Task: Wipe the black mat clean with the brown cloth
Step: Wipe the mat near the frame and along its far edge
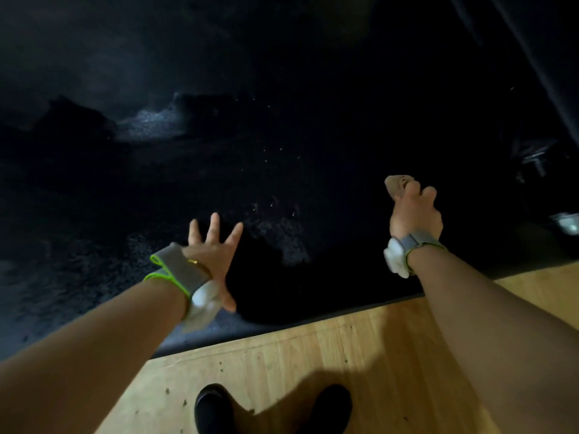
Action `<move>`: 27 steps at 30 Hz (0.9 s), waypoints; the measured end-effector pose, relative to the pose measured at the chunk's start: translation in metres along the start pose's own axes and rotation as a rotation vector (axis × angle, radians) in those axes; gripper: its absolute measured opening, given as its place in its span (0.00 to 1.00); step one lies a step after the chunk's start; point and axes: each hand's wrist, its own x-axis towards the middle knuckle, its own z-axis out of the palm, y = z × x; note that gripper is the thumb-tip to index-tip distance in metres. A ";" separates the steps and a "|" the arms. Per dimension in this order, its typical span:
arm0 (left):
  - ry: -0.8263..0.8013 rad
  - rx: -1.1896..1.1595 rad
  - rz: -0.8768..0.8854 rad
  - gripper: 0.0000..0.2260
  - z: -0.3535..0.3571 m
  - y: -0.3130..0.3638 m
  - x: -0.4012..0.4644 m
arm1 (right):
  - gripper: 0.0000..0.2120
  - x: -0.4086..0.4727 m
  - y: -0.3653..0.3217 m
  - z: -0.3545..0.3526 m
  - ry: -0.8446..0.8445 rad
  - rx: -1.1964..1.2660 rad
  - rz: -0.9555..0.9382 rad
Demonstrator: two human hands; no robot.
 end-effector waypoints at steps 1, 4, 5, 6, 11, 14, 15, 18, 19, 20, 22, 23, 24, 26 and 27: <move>-0.019 0.005 -0.004 0.65 0.006 -0.002 0.000 | 0.17 -0.005 -0.007 0.000 0.000 0.030 0.029; -0.038 -0.031 0.013 0.67 0.012 -0.002 0.004 | 0.18 -0.048 -0.060 0.013 -0.013 0.033 -0.110; -0.043 -0.042 0.012 0.67 0.012 -0.002 0.004 | 0.18 -0.070 -0.085 0.019 -0.064 0.052 -0.201; -0.043 -0.047 0.011 0.67 0.011 -0.004 0.005 | 0.17 -0.093 -0.110 0.024 -0.120 0.052 -0.326; -0.023 -0.055 0.038 0.67 0.017 -0.007 0.005 | 0.15 -0.104 -0.131 0.028 -0.171 0.031 -0.592; -0.006 -0.060 0.035 0.66 0.020 -0.006 0.007 | 0.22 -0.050 -0.079 0.020 -0.031 0.126 -0.205; -0.002 -0.060 0.032 0.66 0.021 -0.005 0.009 | 0.20 -0.039 -0.063 0.017 0.005 0.113 -0.108; 0.006 -0.067 0.019 0.66 0.022 -0.005 0.011 | 0.14 -0.040 -0.063 0.020 0.074 0.079 -0.067; 0.007 -0.075 0.017 0.66 0.023 -0.004 0.011 | 0.13 -0.053 -0.075 0.026 0.094 0.058 -0.128; 0.008 -0.082 0.020 0.66 0.023 -0.005 0.012 | 0.11 -0.073 -0.089 0.031 0.099 0.064 -0.225; 0.012 -0.075 0.032 0.66 0.023 -0.007 0.011 | 0.07 -0.122 -0.110 0.047 0.074 0.163 -0.448; 0.010 -0.069 0.039 0.66 0.022 -0.008 0.011 | 0.05 -0.142 -0.115 0.052 0.071 0.194 -0.541; 0.004 -0.067 0.045 0.66 0.023 -0.009 0.009 | 0.04 -0.153 -0.117 0.054 0.047 0.218 -0.594; 0.006 -0.064 0.054 0.67 0.022 -0.009 0.008 | 0.06 -0.139 -0.103 0.050 0.013 0.169 -0.663; 0.010 -0.056 0.050 0.66 0.023 -0.010 0.008 | 0.08 -0.122 -0.088 0.047 0.040 0.107 -0.627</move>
